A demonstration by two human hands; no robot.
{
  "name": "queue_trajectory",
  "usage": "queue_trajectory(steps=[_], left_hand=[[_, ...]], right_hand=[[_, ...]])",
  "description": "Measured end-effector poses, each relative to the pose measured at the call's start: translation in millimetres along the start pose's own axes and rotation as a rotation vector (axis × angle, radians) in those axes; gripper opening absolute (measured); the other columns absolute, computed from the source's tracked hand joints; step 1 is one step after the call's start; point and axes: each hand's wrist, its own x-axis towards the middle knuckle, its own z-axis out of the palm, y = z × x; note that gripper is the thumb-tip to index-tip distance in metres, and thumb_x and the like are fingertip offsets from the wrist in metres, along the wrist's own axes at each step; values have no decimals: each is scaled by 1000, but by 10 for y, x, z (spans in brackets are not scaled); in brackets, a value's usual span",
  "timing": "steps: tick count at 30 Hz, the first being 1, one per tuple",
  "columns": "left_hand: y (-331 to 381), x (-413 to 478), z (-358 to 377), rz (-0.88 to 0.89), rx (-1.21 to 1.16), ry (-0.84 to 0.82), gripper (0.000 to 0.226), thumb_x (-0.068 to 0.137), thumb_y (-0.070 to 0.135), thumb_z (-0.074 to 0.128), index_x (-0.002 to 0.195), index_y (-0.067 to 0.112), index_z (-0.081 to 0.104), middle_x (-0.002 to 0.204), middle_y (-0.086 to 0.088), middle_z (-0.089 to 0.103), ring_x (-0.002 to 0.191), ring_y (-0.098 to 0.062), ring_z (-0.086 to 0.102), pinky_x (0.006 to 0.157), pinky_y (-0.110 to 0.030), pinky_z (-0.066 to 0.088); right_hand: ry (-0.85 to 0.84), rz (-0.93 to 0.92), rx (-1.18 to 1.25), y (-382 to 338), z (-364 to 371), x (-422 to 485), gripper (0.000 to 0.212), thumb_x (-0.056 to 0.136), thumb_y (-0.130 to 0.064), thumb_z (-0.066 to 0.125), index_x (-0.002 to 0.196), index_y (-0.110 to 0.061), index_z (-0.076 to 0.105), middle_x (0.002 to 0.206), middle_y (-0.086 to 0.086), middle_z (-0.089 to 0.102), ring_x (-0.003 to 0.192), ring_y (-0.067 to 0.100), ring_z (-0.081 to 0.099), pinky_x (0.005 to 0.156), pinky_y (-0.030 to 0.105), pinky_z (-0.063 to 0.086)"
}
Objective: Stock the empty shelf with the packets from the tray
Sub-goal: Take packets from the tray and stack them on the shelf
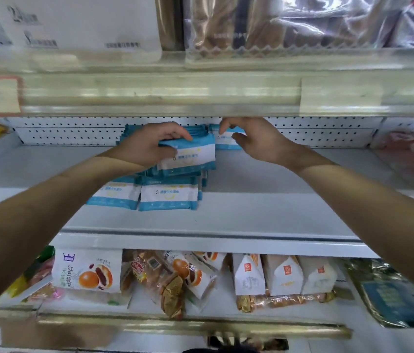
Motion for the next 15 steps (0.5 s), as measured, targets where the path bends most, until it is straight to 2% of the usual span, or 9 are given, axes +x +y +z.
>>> queue_trajectory(steps=[2,6,10,13,15], left_hand=[[7,43,63,26,1,-5,35,91,-5,64,117,19,67,121,9,68,112,9,60,89,-10,50],[32,145,187,57,-23,-9,28,90,-1,68,111,17,62,119,5,67,113,7,59,93,-10,47],[117,199,317,85,-58,-18,26,89,1,70,105,19,60,111,8,67,113,-4,63,95,-26,50],[183,201,377,108,-96,-16,24,88,3,72,100,20,60,104,7,68,106,-9,66,92,-27,50],[214,196,404,117,-120,-13,24,88,3,73,99,19,60,101,6,69,101,-8,66,87,-22,51]], right_hand=[[-13,49,104,-96,-110,-78,33,97,-3,51,110,-30,65,127,-7,66,116,12,59,104,34,46],[-79,-11,226,-282,-247,-163,19,98,-5,59,109,-18,68,122,-5,67,112,14,60,98,21,44],[-184,-84,269,-402,-279,-209,18,95,-3,66,107,-16,69,114,3,63,108,17,61,94,26,48],[-235,-60,188,-425,-277,-225,18,95,-9,68,107,-23,71,111,-2,62,106,13,61,96,31,49],[-263,-45,143,-440,-262,-229,20,95,-10,67,107,-25,72,110,-7,64,104,9,61,96,32,49]])
